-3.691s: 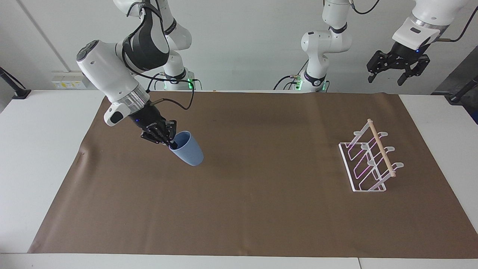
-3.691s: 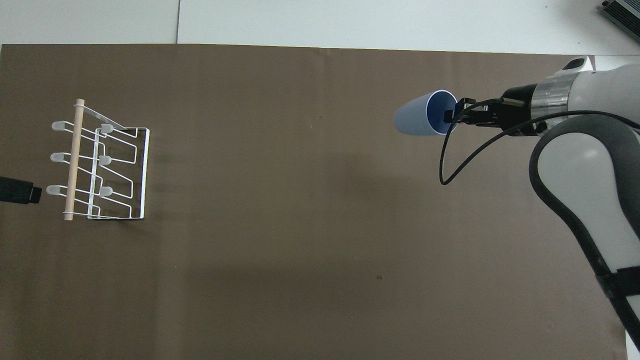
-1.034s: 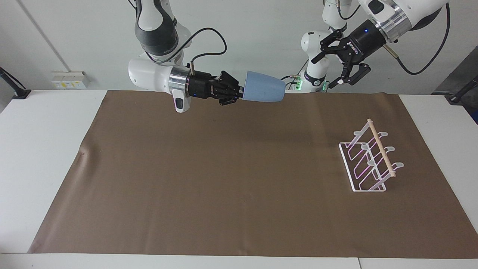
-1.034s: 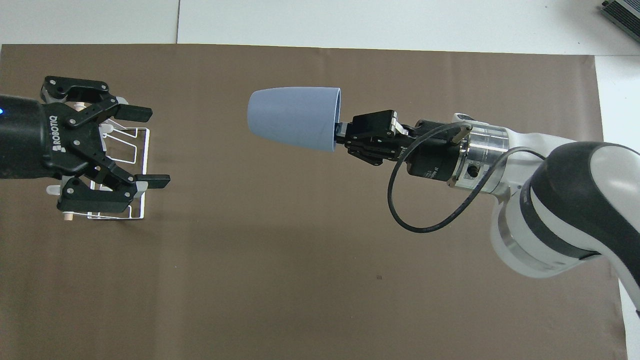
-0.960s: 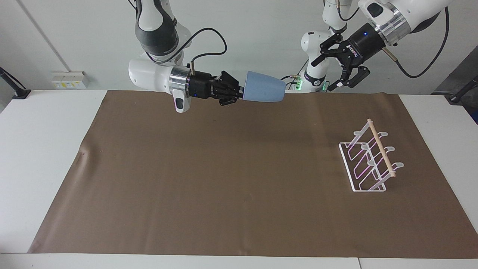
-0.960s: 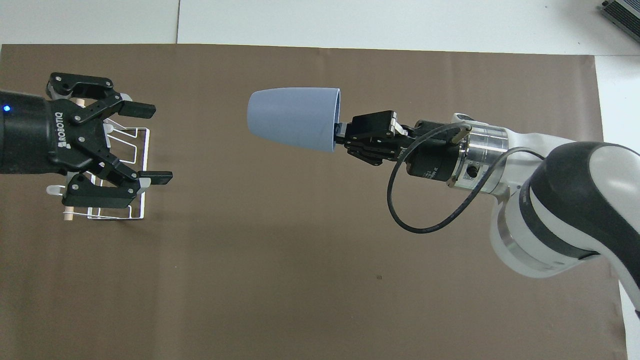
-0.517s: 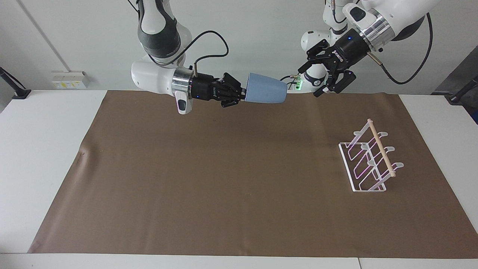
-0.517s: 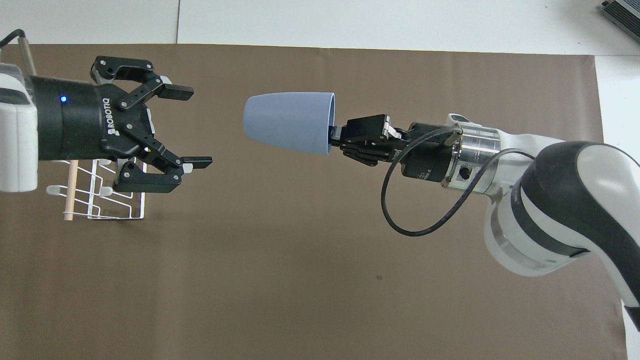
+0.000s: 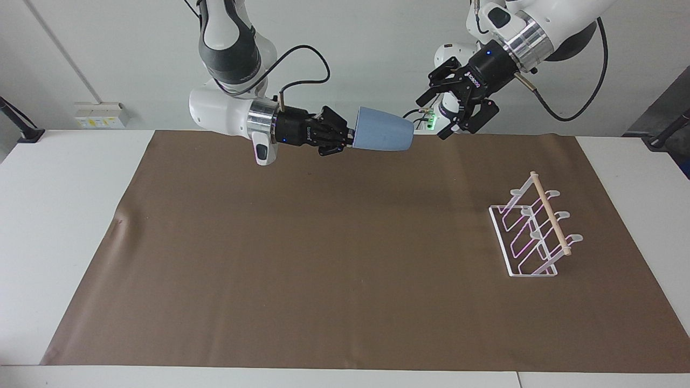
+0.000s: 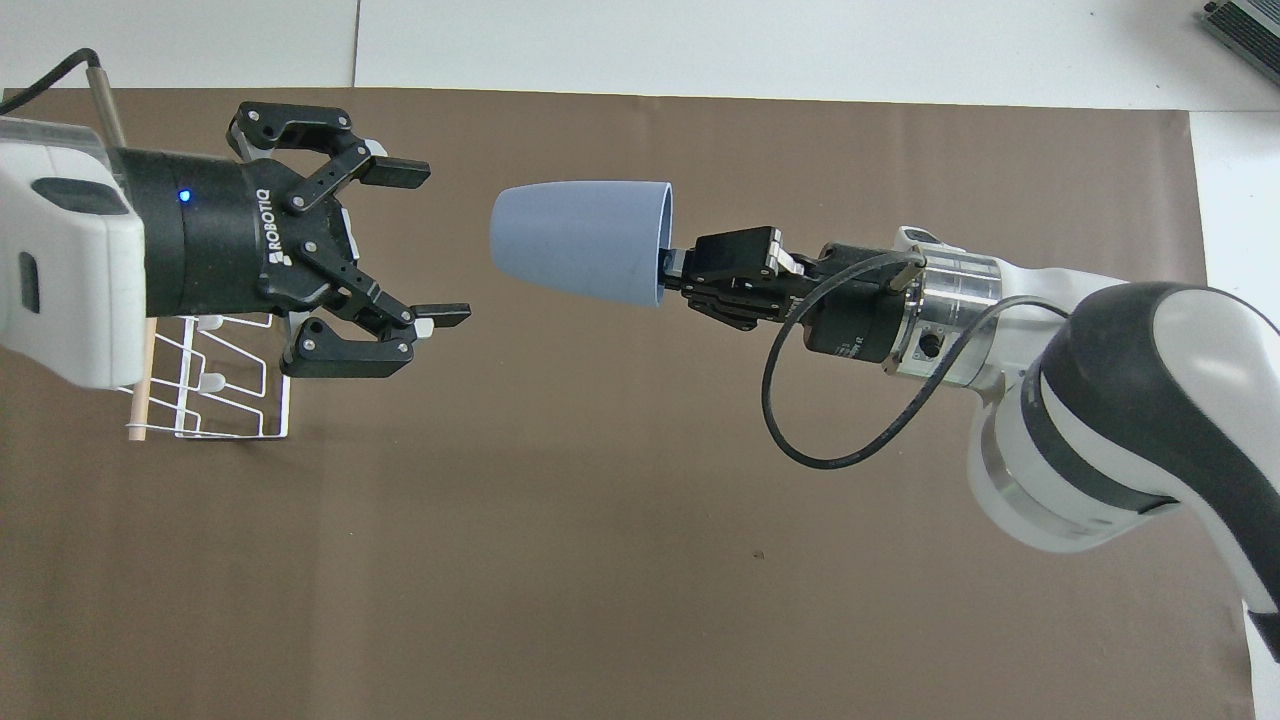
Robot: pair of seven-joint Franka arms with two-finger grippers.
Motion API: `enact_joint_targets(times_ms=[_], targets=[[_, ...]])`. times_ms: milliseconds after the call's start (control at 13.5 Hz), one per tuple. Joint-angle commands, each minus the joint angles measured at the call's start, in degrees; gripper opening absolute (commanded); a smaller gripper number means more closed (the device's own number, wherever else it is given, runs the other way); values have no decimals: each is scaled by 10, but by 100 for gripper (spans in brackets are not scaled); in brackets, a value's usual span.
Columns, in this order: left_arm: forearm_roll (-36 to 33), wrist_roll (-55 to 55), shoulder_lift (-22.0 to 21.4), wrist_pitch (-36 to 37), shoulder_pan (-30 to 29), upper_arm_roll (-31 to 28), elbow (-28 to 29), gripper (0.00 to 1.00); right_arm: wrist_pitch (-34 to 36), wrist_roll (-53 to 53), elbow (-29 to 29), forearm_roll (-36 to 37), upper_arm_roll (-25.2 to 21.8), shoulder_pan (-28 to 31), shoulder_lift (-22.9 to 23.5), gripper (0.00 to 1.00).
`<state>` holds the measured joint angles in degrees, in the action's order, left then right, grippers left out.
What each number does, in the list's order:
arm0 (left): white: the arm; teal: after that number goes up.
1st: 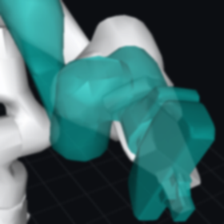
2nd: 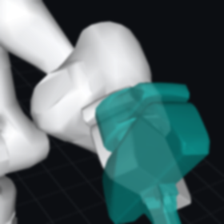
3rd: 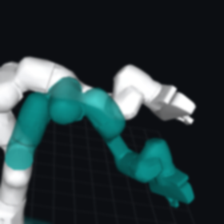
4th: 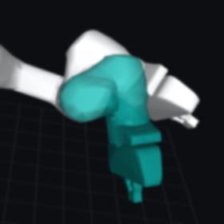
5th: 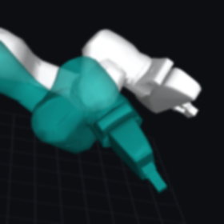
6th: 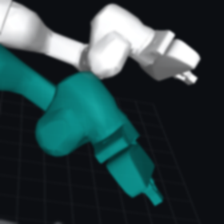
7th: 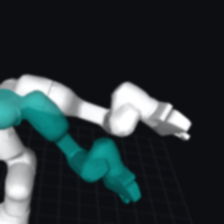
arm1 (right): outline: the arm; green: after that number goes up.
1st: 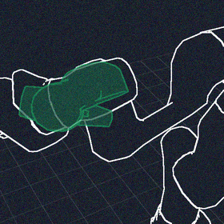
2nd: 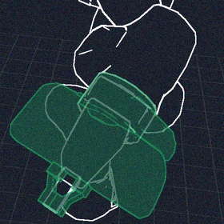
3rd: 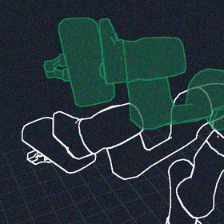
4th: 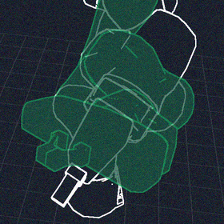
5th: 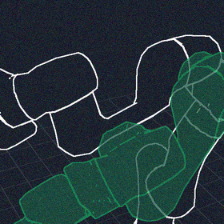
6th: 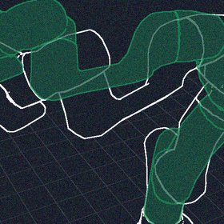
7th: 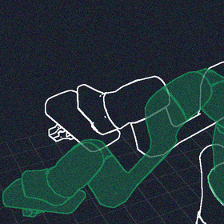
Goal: Hang cup on cup holder
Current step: 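Hold the cup still while the left gripper reaches its base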
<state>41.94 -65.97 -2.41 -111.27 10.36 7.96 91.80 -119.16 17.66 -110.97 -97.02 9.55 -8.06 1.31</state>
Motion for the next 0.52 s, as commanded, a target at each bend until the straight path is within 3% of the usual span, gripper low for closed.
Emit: enact_joint_targets(times_ms=[0,443], targets=[[4,-4,26,-20,17,4,-19,100,-8,24,-5,-19,3,1,-2,0],[1,-3,41,-42,26,17,-20,100,-9,24,-4,-19,3,2,-1,0]])
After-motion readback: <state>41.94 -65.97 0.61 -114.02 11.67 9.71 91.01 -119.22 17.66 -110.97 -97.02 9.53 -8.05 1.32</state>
